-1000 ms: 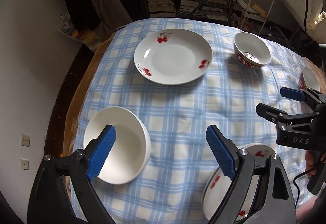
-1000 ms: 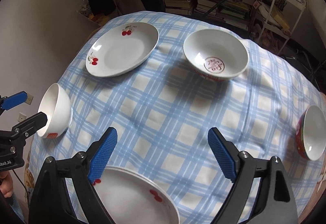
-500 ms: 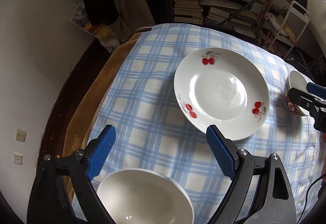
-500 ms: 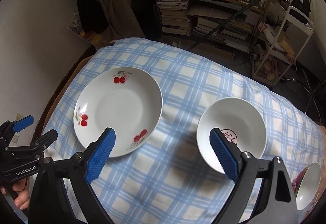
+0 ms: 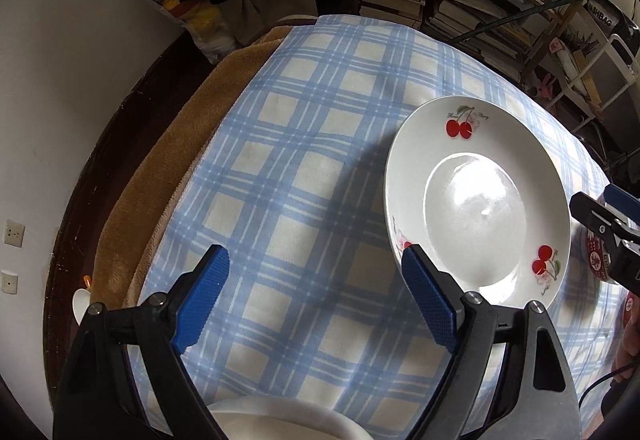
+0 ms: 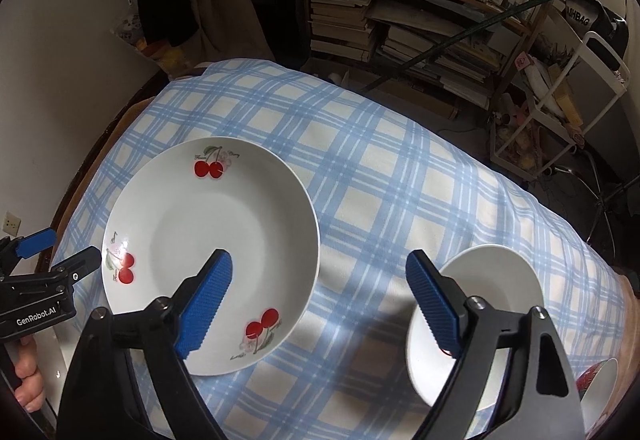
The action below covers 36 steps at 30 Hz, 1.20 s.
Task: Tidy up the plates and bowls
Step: 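Close the left gripper on a cherry plate rim while the right gripper grasps another, then carry both held cherry plates toward each other and stack them together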
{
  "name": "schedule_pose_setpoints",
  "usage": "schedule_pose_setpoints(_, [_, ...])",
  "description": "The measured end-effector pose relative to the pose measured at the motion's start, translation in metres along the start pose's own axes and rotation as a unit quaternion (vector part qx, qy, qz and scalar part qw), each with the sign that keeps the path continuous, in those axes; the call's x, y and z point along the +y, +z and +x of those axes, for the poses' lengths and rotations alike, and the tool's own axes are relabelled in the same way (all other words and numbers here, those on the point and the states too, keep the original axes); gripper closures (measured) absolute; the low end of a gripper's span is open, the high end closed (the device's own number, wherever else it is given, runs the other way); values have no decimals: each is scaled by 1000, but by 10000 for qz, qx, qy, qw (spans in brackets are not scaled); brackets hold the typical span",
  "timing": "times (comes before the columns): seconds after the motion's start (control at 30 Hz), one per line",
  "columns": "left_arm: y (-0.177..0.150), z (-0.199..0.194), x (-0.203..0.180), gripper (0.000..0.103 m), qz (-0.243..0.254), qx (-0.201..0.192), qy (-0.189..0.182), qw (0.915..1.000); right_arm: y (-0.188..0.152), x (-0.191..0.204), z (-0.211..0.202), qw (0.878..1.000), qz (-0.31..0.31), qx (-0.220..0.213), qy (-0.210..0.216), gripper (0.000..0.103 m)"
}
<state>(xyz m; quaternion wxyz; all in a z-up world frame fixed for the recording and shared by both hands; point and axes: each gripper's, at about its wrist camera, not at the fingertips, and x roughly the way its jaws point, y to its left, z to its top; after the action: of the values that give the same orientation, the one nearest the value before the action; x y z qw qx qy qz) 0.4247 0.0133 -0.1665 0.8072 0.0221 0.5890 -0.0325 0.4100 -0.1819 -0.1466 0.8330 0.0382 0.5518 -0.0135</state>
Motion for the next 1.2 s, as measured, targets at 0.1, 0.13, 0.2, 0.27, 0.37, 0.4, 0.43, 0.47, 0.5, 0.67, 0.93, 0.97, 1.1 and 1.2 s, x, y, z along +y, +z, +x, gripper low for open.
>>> schedule_pose_setpoints(0.1, [4,8,-2,24,-74,87,-82,9999,4,0,11,9998,-4,200,36,36])
schedule_pose_setpoints(0.13, [6,11,-4,30,-72,125,-98,9998,4,0,15,9996,8,261,62,43])
schedule_pose_setpoints(0.2, [9,17,-7,37,-63,182,-186,9996,6,0,23,9992,56,376,116,54])
schedule_pose_setpoints(0.27, [12,20,-12,45,-38,180,-230,9996,6,-2,29,9986,129,477,197,64])
schedule_pose_setpoints(0.37, [13,22,-22,66,57,194,-351,9992,6,-4,39,9976,195,639,203,82])
schedule_pose_setpoints(0.4, [14,22,-25,74,63,190,-378,9991,5,-5,41,9971,247,665,276,84])
schedule_pose_setpoints(0.43, [14,22,-29,81,64,188,-407,9990,5,-6,41,9966,312,666,364,89])
schedule_pose_setpoints(0.47, [14,23,-31,84,55,194,-426,9989,5,-6,42,9961,353,674,443,90])
schedule_pose_setpoints(0.5, [14,24,-34,87,34,201,-441,9988,5,-6,42,9961,345,681,434,90])
schedule_pose_setpoints(0.67, [14,25,-36,89,-16,161,-442,9989,4,-3,42,9968,190,685,369,89])
schedule_pose_setpoints(0.93, [7,16,-38,90,248,19,-396,9989,0,1,36,9974,120,659,282,89])
schedule_pose_setpoints(0.97, [6,14,-37,90,241,27,-416,9988,-1,1,33,9975,75,650,272,89])
schedule_pose_setpoints(1.1, [0,7,-36,90,258,22,-516,9983,-6,0,26,9978,80,598,265,89])
schedule_pose_setpoints(1.2, [-5,0,-36,90,269,16,-552,9981,-12,-4,23,9974,151,614,338,89])
